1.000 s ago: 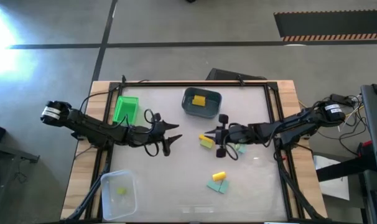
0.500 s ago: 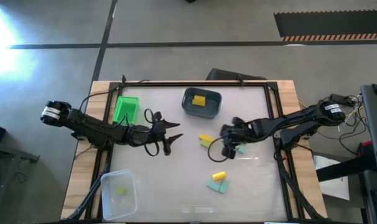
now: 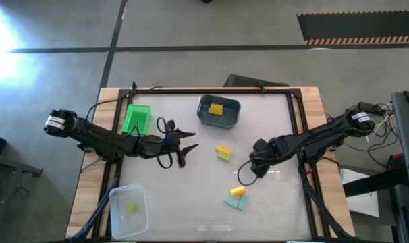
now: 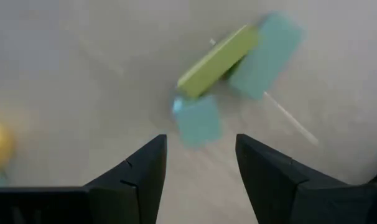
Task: Sort & place blocks by color
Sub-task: Put the blue block into the green bin
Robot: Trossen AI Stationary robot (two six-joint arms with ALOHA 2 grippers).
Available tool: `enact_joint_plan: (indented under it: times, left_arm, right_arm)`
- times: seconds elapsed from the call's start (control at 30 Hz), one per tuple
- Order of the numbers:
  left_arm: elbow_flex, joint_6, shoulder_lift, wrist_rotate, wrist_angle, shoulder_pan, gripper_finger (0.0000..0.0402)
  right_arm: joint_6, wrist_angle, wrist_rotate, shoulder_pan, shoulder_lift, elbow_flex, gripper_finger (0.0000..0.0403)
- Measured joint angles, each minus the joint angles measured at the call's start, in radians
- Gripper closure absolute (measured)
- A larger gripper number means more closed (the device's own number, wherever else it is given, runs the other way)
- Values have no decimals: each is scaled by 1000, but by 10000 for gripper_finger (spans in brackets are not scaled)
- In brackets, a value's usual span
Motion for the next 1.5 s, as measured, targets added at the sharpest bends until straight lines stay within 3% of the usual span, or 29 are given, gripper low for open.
enact_joint_plan:
  times: [0.17, 0.43, 0.7, 1.03, 1.5]
  left_arm:
    - [0, 13, -1, 0, 0, 2, 202]
    - [2, 7, -2, 0, 4, 2, 202]
    - [3, 8, -2, 0, 4, 4, 202]
    - [3, 7, -5, 0, 24, 6, 202]
    - [1, -49, -5, 47, 26, -27, 202]
  right_arm:
    - [-84, 14, 11, -2, 0, -45, 214]
    - [-96, 159, 6, 0, 7, -107, 207]
    - [-115, 180, 7, 4, 69, -109, 214]
    - [-159, 192, -10, 18, 174, -90, 283]
    - [-104, 193, -12, 171, 34, -93, 283]
